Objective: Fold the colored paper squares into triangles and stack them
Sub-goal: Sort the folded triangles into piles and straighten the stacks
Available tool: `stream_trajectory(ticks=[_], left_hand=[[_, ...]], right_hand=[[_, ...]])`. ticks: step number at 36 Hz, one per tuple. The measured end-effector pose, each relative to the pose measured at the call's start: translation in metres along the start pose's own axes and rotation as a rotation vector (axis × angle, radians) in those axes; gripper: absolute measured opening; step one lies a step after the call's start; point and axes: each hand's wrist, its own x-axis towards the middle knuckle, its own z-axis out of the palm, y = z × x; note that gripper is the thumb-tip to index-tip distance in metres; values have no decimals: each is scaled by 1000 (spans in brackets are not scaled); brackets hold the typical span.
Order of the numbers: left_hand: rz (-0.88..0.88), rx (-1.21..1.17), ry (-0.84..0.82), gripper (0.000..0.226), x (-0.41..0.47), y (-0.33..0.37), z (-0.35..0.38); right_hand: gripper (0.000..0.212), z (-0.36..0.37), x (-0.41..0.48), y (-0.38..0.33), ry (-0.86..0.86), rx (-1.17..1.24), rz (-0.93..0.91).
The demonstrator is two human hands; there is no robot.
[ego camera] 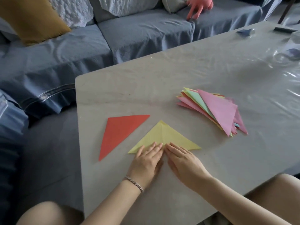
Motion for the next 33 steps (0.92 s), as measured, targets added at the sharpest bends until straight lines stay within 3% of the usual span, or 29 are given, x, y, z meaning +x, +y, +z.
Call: stream_trajectory(ticks=[9,13,15,22,33], left_hand=[[-155,14,2,44,-16,-3,2],[-221,-25,17,43,-26,-14,-3],[-247,-44,16,44,-33,-20,-5],[-378,-54,4,46,-52,-34,-15],[-424,-51,-20,51,-55,-33,-15]], right_hand=[[33,5,-7,-3,208,-88,-1],[46,3,-9,2,294,-154,10],[55,2,-10,5,304,-166,22],[35,-3,-19,14,329,-167,81],[48,-26,-42,46,274,-254,214]])
